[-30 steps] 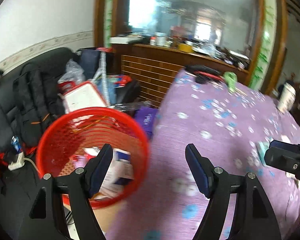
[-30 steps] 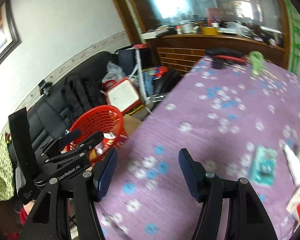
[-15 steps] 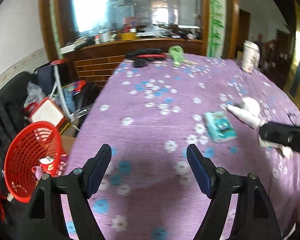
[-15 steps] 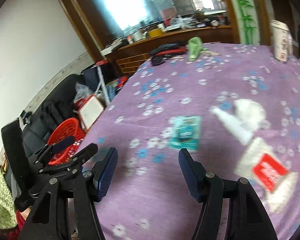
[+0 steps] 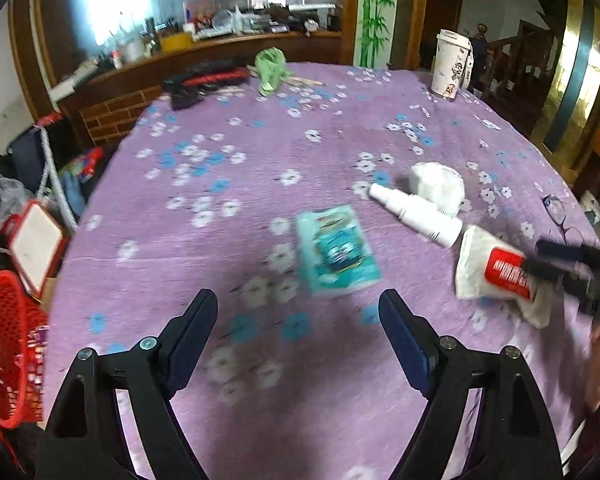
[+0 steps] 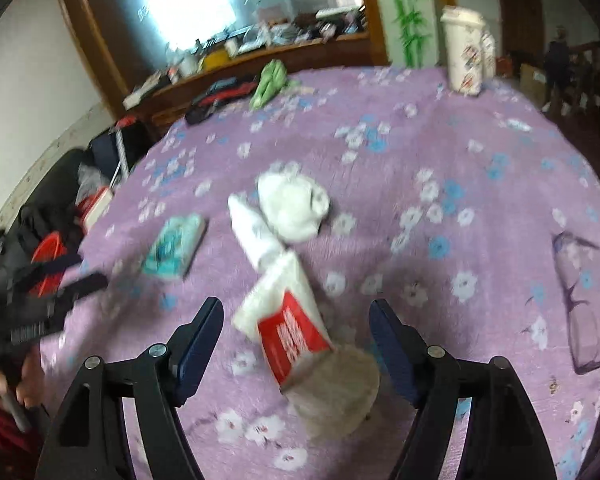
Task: Collect trash
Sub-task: 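Grasp the teal tissue pack with the left tool while the right tool grasps the red-white snack bag, then hold the tissue pack in the left tool while the right tool holds the snack bag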
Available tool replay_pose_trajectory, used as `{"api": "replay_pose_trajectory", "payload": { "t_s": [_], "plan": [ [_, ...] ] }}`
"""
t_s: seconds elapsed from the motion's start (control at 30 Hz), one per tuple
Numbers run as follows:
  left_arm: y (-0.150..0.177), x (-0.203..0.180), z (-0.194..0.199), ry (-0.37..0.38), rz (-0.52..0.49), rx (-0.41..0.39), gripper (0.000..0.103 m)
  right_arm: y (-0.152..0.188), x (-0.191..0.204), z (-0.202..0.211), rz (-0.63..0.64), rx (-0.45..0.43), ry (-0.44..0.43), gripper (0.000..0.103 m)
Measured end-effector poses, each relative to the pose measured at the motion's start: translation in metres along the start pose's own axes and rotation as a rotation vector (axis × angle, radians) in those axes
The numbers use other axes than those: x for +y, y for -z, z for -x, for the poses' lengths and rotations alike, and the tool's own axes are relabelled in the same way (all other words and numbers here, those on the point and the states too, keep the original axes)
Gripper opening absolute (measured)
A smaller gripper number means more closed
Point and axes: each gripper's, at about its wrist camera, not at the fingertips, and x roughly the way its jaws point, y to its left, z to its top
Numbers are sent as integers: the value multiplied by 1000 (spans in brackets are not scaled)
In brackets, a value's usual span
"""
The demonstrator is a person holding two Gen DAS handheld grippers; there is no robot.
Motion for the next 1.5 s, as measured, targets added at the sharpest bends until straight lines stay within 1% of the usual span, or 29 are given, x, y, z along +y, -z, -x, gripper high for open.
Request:
{"api": "replay_pose_trajectory", "payload": {
  "t_s": [0.07,0.17,0.23,0.3,0.37,0.4,0.43,0.47,0.5,0.53,0.57,0.6,0.63,0.67,0.73,0.8,0.9,1.0,1.07,1.2,1.33,1.5],
  "plan": [
    [-6,-6,-10,-10,-1,25,81,6,10,-5,54,15,7,79],
    [-14,-12,-27,-22,7,62,81,13,25,-5,153,13,31,79],
    [-17,-16,-38,-39,8,79,81,16,34,-7,221,11,92,79],
    [-19,-19,-47,-55,9,91,81,19,36,-11,250,20,141,79],
    [-20,-21,-54,-57,12,100,81,21,32,-13,245,27,151,78],
    [-20,-22,-58,-59,12,102,81,22,30,-14,239,33,143,73],
    [-21,-24,-60,-59,9,100,81,23,28,-16,234,43,146,62],
    [-21,-26,-62,-61,2,94,81,23,26,-17,227,50,150,58],
    [-21,-26,-63,-68,-1,87,81,23,24,-17,216,46,146,58],
    [-21,-26,-65,-72,-3,83,81,23,24,-16,216,46,143,55],
    [-21,-27,-67,-73,-6,82,81,24,25,-15,219,46,148,54],
    [-20,-26,-69,-64,-7,83,81,24,25,-14,218,43,157,51],
    [-20,-24,-71,-57,-5,82,78,23,26,-12,213,43,158,48],
    [-20,-23,-73,-52,-5,83,67,22,26,-10,200,36,157,48],
    [-18,-20,-77,-35,-3,93,51,18,29,-3,177,15,157,47],
    [-17,-17,-76,-27,2,77,49,12,35,7,161,-16,143,47],
    [-13,-15,-73,-30,0,50,48,0,49,20,114,-87,113,47],
    [-10,-8,-64,-38,27,5,45,-5,66,15,89,-145,104,48],
    [-9,-2,-57,-65,48,-30,45,-7,75,5,70,-157,102,48],
    [-6,13,-40,-148,81,-120,45,-5,89,-11,52,-215,95,48],
    [-4,21,-32,-212,98,-178,45,-3,90,-23,39,-233,76,48],
    [-2,22,-33,-209,103,-189,45,-3,83,-28,28,-231,80,48]
  ]
}}
